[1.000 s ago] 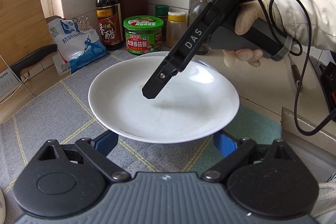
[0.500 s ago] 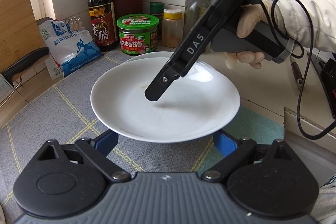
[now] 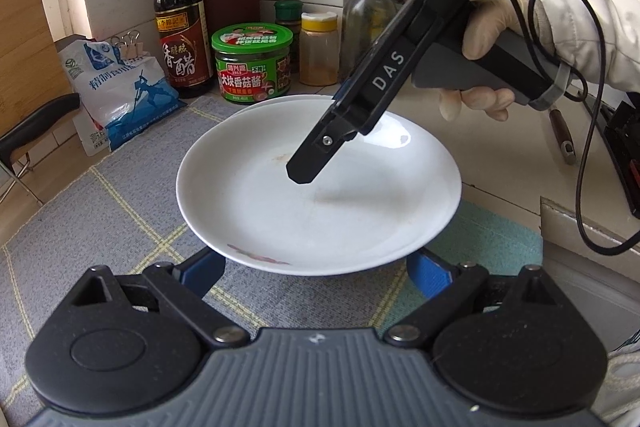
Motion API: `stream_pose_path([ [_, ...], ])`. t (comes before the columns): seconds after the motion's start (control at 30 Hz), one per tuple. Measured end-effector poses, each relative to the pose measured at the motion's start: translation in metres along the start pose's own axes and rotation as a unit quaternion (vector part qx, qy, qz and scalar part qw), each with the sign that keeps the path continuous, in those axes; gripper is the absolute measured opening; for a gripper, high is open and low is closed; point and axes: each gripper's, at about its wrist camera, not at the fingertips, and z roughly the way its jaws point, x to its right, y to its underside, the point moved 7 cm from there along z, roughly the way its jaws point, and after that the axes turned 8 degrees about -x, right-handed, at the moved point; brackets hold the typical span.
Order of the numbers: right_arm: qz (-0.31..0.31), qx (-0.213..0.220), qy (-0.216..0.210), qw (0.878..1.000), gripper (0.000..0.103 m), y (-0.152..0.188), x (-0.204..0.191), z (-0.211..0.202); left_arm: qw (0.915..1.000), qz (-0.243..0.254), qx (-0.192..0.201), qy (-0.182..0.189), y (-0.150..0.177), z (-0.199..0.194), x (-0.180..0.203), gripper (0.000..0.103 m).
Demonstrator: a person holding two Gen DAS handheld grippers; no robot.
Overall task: Organize plates and bowls
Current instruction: 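Lower the plate onto the stack and open the right tool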
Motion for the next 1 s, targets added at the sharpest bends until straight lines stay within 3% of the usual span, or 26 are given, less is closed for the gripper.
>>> stream_pose_path([
  [1.0,0.040,0.012,0.033,0.999,0.103,0.020,0.001,-0.027,0.9996,0.007,-0.027,0.011,-0.002,0.014,-0.009,0.097],
])
